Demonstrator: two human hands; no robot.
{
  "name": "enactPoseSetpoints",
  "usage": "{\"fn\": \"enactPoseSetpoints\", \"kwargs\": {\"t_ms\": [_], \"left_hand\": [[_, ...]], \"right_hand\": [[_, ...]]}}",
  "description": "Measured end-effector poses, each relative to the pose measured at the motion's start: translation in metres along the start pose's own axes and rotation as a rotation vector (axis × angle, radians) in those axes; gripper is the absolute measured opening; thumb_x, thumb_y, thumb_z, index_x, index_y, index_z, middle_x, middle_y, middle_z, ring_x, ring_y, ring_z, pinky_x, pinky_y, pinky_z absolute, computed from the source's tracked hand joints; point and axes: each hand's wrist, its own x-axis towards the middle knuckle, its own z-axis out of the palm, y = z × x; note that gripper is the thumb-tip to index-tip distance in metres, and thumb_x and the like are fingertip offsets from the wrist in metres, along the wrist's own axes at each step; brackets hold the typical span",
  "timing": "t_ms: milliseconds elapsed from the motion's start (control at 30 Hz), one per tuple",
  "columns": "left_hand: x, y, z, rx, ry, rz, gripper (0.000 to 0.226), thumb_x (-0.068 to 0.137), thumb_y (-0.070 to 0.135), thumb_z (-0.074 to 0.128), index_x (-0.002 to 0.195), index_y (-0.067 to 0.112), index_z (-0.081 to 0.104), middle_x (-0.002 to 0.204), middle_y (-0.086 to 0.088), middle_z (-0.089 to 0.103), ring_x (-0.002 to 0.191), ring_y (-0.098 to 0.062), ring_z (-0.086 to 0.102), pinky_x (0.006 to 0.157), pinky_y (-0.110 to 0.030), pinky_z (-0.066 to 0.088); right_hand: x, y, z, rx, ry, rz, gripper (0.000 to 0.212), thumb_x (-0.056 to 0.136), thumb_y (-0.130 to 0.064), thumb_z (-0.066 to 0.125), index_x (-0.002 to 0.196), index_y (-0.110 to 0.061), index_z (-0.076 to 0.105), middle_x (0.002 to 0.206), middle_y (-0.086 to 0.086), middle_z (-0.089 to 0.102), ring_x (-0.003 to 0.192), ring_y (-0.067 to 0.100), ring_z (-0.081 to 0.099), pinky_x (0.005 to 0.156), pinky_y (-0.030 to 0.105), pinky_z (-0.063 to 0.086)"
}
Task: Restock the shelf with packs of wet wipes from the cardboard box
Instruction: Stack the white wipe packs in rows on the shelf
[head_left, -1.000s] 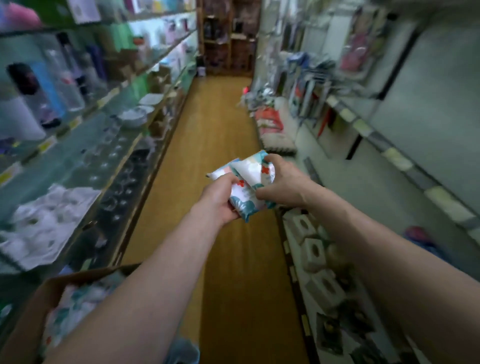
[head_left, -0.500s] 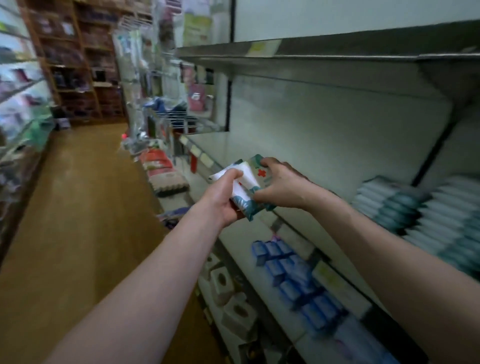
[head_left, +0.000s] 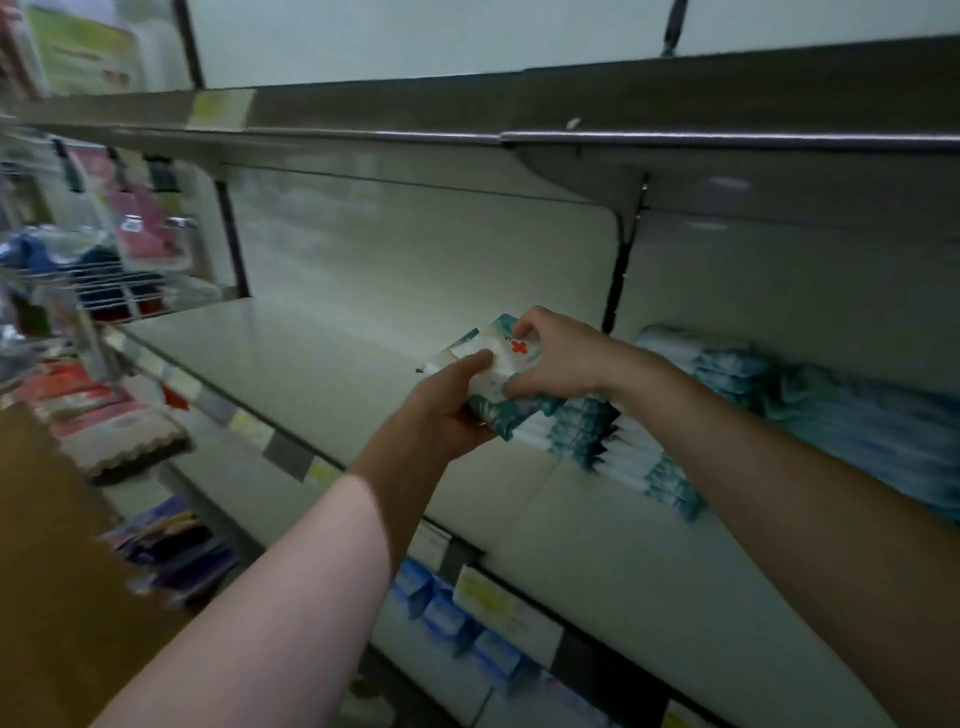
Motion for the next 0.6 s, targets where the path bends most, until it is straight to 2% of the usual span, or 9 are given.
{"fn": "enactPoseSetpoints", "kwargs": {"t_ms": [100, 167, 267, 400, 433, 533, 600], "left_hand": [[0.019, 0.0, 0.008, 0.044, 0.009, -0.037, 0.029, 0.09, 0.015, 0.064, 0.115, 0.001, 0.056, 0.114, -0.022, 0.065, 0.101, -0.033, 0.066, 0.073, -0.043, 0.055], [0.028, 0.003, 0.014, 0.056, -0.024, -0.064, 0.025, 0.092, 0.015, 0.063, 0.11, 0.001, 0.056, 0.117, -0.023, 0.064, 0.105, -0.034, 0.064, 0.08, -0.043, 0.054], [0.041, 0.01, 0.021, 0.039, -0.096, -0.091, 0.026, 0.096, 0.019, 0.057, 0.114, 0.002, 0.056, 0.12, -0.021, 0.063, 0.109, -0.033, 0.062, 0.087, -0.043, 0.05], [0.059, 0.019, 0.021, 0.111, -0.066, -0.091, 0.022, 0.093, 0.016, 0.061, 0.111, 0.003, 0.056, 0.098, -0.018, 0.066, 0.082, -0.029, 0.065, 0.07, -0.042, 0.051], [0.064, 0.021, 0.019, 0.126, -0.059, -0.097, 0.022, 0.093, 0.016, 0.062, 0.11, 0.003, 0.056, 0.095, -0.018, 0.066, 0.08, -0.029, 0.065, 0.069, -0.042, 0.051], [0.076, 0.026, 0.013, 0.14, -0.072, -0.124, 0.018, 0.094, 0.016, 0.06, 0.106, 0.003, 0.056, 0.097, -0.019, 0.066, 0.084, -0.032, 0.065, 0.069, -0.046, 0.052], [0.085, 0.031, 0.009, 0.144, -0.081, -0.134, 0.02, 0.094, 0.014, 0.058, 0.111, 0.004, 0.055, 0.108, -0.02, 0.066, 0.093, -0.034, 0.066, 0.07, -0.047, 0.053]], "right_hand": [[0.008, 0.008, -0.008, -0.072, -0.044, 0.054, 0.057, 0.076, -0.03, 0.073, 0.123, -0.024, 0.041, 0.113, -0.004, 0.046, 0.099, 0.018, 0.051, 0.071, 0.03, 0.043], [0.016, 0.013, -0.014, -0.121, -0.036, 0.094, 0.051, 0.076, -0.028, 0.071, 0.117, -0.025, 0.041, 0.11, -0.003, 0.047, 0.096, 0.018, 0.051, 0.072, 0.031, 0.042], [0.027, 0.016, -0.021, -0.206, -0.009, 0.134, 0.045, 0.077, -0.027, 0.068, 0.112, -0.027, 0.04, 0.102, -0.006, 0.046, 0.092, 0.018, 0.049, 0.076, 0.033, 0.036], [0.043, 0.019, -0.019, -0.215, -0.024, 0.165, 0.049, 0.076, -0.024, 0.069, 0.116, -0.025, 0.04, 0.106, -0.002, 0.049, 0.092, 0.02, 0.053, 0.071, 0.032, 0.045], [0.046, 0.02, -0.017, -0.219, -0.017, 0.174, 0.051, 0.076, -0.024, 0.069, 0.118, -0.025, 0.04, 0.107, -0.002, 0.049, 0.093, 0.02, 0.053, 0.07, 0.032, 0.045], [0.055, 0.025, -0.012, -0.23, 0.009, 0.203, 0.055, 0.075, -0.024, 0.07, 0.121, -0.026, 0.039, 0.108, -0.004, 0.049, 0.094, 0.02, 0.052, 0.069, 0.031, 0.041], [0.059, 0.03, -0.012, -0.213, 0.011, 0.229, 0.058, 0.074, -0.024, 0.071, 0.122, -0.026, 0.04, 0.109, -0.004, 0.049, 0.096, 0.021, 0.053, 0.073, 0.032, 0.044]]}}
